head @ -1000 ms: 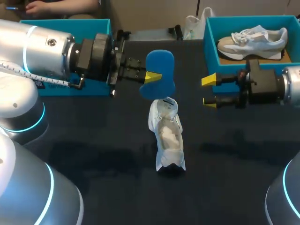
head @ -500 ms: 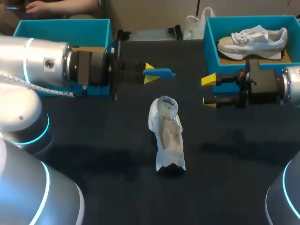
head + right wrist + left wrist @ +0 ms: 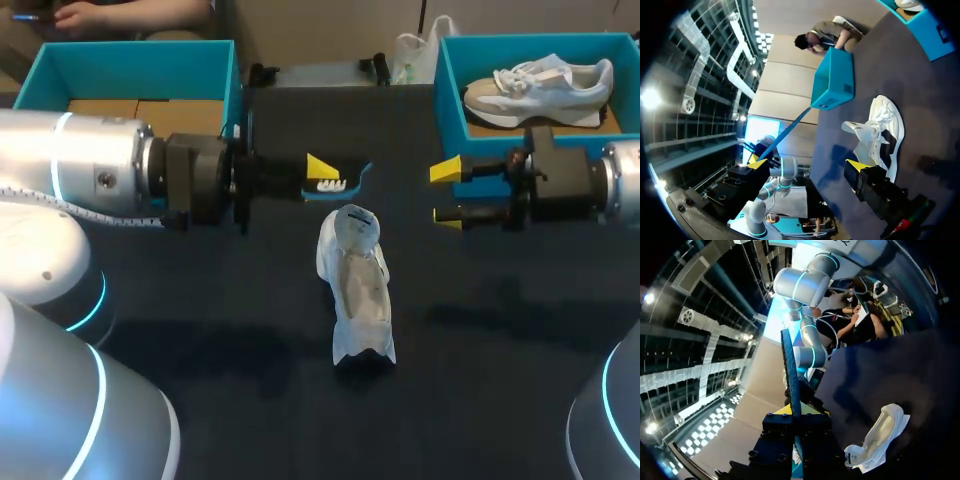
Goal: Take the shoe out of the shoebox, open the shoe tongue, remove and reinsert the insole, then place the shoe into the shoebox
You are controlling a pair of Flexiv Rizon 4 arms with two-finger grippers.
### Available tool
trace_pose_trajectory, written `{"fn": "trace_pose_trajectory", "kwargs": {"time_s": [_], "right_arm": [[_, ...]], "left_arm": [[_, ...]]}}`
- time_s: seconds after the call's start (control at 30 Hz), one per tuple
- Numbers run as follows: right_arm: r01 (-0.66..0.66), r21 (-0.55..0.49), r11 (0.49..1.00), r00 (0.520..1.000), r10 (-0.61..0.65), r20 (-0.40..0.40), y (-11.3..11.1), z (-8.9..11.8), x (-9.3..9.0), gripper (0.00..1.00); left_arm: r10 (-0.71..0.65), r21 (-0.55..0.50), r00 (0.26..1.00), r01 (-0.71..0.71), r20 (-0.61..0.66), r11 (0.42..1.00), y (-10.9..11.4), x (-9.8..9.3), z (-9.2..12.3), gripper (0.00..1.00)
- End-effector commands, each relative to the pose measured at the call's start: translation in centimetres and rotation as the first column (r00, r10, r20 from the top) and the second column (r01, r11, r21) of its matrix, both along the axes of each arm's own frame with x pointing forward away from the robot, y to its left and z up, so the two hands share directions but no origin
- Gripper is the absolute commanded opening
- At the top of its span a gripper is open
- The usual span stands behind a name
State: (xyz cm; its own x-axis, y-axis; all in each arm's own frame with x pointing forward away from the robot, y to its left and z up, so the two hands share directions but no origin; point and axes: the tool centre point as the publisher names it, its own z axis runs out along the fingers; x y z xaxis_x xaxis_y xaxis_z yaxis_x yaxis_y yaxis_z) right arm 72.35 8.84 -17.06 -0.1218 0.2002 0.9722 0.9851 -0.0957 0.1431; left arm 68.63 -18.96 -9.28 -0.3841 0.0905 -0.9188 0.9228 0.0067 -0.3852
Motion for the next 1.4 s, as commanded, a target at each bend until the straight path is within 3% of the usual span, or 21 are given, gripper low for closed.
{"fn": "trace_pose_trajectory", "kwargs": {"time_s": [0.03, 0.33, 0.63, 0.77, 0.87, 0.97, 1.2, 1.4], "right_arm": [[0.011, -0.011, 1.000, 1.000, -0.011, -0.016, 0.4, 0.5, -0.1, 1.00], [0.003, -0.023, 1.000, 0.999, -0.004, -0.048, 1.3, 1.6, 0.2, 1.00], [-0.039, -0.019, 0.999, 0.998, 0.038, -0.059, 3.1, 1.8, 0.4, 1.00], [-0.054, -0.008, 0.998, 0.996, 0.054, -0.068, 3.7, 1.7, 0.4, 0.66], [-0.064, -0.004, 0.998, 0.995, 0.064, -0.073, 4.1, 1.7, 0.3, 0.66], [-0.069, -0.001, 0.998, 0.994, 0.069, -0.080, 4.6, 1.6, 0.3, 0.59], [-0.078, 0.011, 0.997, 0.994, 0.078, -0.077, 5.3, 1.9, 0.2, 0.67], [-0.095, 0.023, 0.995, 0.993, 0.096, -0.074, 6.0, 1.9, 0.0, 0.67]], "left_arm": [[-0.014, 0.004, 0.978, 0.014, 0.208, 1.000, 0.4, -0.2, -1.3, 0.00], [0.015, 0.032, 0.918, -0.030, 0.396, 0.999, 0.7, 0.1, -3.4, 0.00], [0.057, 0.019, 0.890, -0.074, 0.452, 0.997, 0.3, -0.3, -5.1, 0.00], [0.057, 0.023, 0.847, -0.081, 0.529, 0.996, -0.3, -0.2, -5.6, 0.00], [0.056, 0.017, 0.829, -0.078, 0.556, 0.997, -1.0, -0.2, -5.8, 0.00], [0.065, 0.003, 0.815, -0.081, 0.576, 0.997, -1.9, -0.2, -5.9, 0.00], [0.070, -0.011, 0.807, -0.078, 0.586, 0.997, -3.9, -0.2, -6.4, 0.00], [0.077, -0.023, 0.806, -0.079, 0.586, 0.997, -5.4, -0.4, -6.7, 0.00]]}}
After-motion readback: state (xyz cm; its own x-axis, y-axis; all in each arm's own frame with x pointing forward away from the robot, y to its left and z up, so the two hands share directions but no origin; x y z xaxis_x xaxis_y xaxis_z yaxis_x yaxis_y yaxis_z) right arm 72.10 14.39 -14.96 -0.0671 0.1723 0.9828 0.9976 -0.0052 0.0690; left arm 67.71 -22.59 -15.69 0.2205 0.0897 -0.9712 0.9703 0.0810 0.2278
